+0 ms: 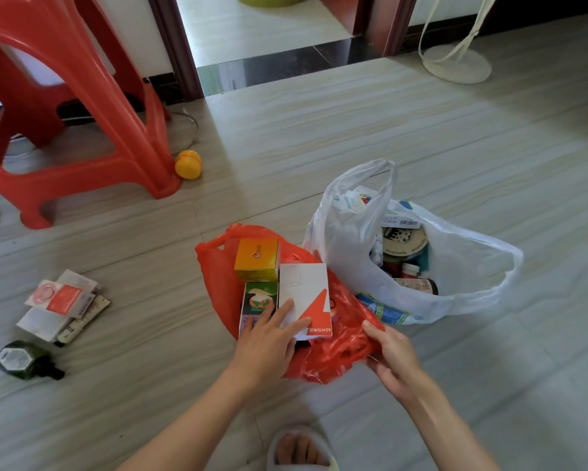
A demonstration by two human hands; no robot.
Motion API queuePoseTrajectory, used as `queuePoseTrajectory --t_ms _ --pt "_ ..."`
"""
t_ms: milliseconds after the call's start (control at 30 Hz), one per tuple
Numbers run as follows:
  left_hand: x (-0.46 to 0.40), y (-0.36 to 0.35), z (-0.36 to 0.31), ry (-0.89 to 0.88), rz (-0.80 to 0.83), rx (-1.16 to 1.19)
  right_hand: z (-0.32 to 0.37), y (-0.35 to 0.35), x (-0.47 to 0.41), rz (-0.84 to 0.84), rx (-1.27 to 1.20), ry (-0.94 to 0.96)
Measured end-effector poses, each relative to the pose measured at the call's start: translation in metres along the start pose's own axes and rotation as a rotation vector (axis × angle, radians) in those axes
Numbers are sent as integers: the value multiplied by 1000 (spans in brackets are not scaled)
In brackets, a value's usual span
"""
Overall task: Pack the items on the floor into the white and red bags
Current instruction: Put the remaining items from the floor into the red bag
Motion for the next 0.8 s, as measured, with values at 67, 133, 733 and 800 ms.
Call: queuePoseTrajectory --t_ms 67,133,733,800 --pt "-2 2 -1 32 37 35 21 3 18 -1 -23 80" --pt "-2 8 -7 59 71 88 44 2 37 25 -28 144" --pt "155 192 -35 -143 -264 -216 105 -37 185 -94 739 483" --pt "183 211 -25 -136 -307 -233 111 -51 202 -79 859 556"
Point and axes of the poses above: each hand's wrist, its own x-axis away from the middle knuckle, its own y-axis out of the back of the hand, z = x × y, the point moved 4 cm from there along -x, towards the middle knuckle, and after that the axes turned 11 degrees about x, right-handed, at the moved point
